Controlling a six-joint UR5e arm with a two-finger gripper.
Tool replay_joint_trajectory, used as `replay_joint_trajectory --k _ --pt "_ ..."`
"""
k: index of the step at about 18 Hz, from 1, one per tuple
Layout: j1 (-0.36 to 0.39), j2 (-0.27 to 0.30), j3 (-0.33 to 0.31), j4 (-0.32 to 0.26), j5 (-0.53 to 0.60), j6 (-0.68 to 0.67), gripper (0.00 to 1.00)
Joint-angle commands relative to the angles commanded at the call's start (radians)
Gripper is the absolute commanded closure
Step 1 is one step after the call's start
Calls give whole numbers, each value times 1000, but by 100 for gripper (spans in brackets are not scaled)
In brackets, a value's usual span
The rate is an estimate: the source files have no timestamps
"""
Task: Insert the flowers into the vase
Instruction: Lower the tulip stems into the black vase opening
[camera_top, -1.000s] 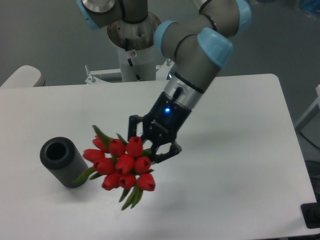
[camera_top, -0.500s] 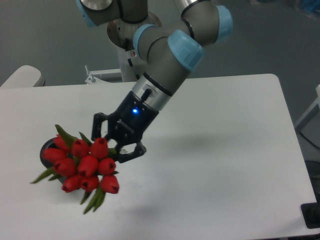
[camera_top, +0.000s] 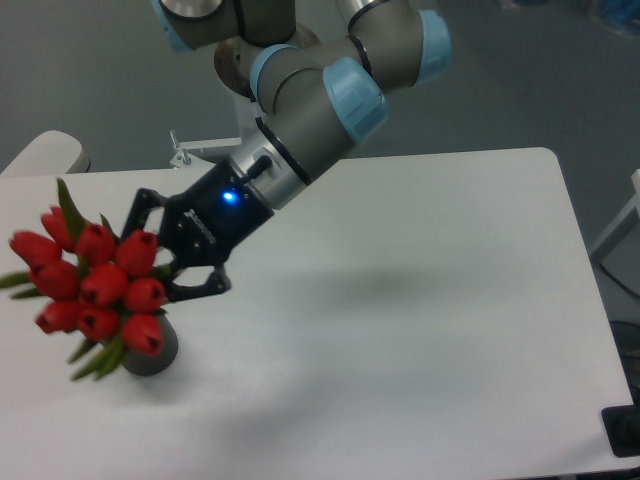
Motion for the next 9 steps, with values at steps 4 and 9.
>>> replay_joint_trajectory --k 4,9 --pt "-15 -2 1 2 -54 29 69" --pt "-52 -3 -34 2 -54 115 69"
